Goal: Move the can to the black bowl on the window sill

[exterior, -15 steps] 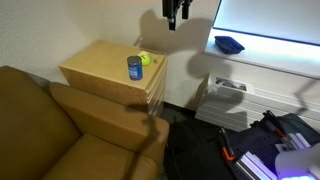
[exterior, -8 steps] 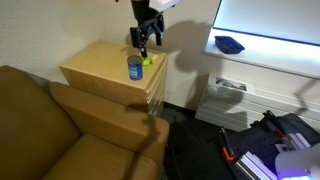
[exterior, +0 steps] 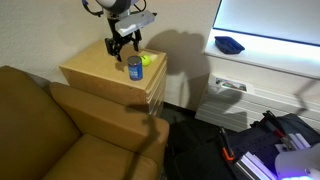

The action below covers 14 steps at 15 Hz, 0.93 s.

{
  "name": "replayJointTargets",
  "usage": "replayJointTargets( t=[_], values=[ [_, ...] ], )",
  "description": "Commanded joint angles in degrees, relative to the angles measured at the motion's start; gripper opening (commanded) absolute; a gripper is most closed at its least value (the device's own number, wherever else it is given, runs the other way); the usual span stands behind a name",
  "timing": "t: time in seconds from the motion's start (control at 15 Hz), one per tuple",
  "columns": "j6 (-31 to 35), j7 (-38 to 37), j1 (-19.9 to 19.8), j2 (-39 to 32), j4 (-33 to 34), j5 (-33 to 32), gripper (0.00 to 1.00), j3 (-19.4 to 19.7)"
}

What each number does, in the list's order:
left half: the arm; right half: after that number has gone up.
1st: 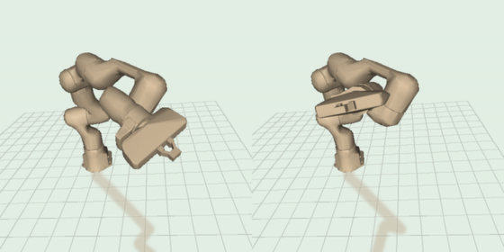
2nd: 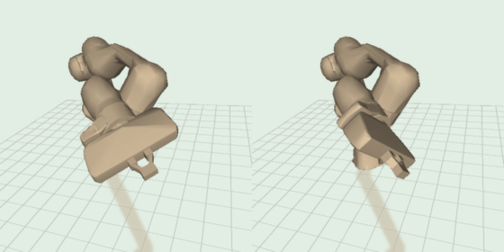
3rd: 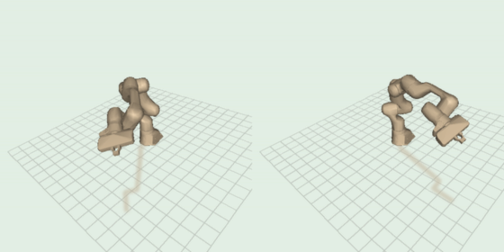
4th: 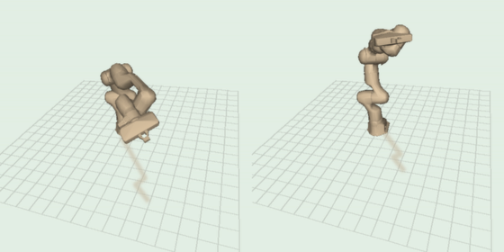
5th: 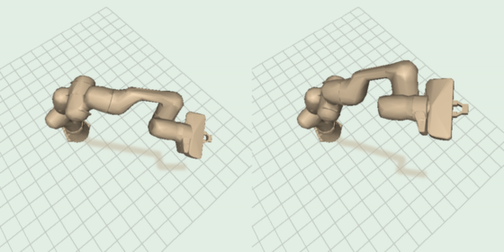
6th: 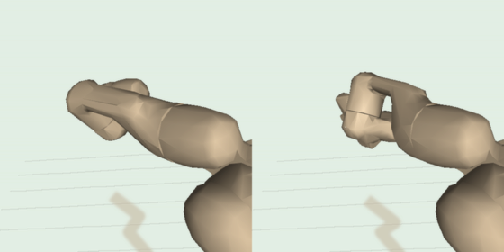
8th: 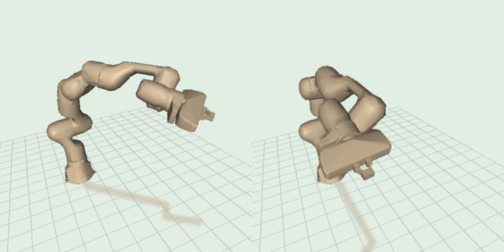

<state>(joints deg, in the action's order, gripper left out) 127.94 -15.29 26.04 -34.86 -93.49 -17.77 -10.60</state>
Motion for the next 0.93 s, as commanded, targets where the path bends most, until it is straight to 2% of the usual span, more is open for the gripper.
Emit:
replayJointTargets(
  t=[0.0, 0.2, 0.4, 0.47, 0.87],
  values=[
    [1.7, -1.4, 0.37, -0.03, -0.13, 1.06, 1.0, 1.33],
    [8.78, -4.53, -2.34, -0.33, -0.5, 6.62, 1.0, 1.65],
    [15.96, -9.41, -2.17, -1.68, -0.33, 8.92, 1.0, 4.65],
    [12.2, -6.52, -1.35, -0.68, 0.16, 7.99, 1.0, 4.46],
    [11.39, -7.93, -0.34, -2.2, 0.93, 7.01, 1.0, 6.13]
  ],
)
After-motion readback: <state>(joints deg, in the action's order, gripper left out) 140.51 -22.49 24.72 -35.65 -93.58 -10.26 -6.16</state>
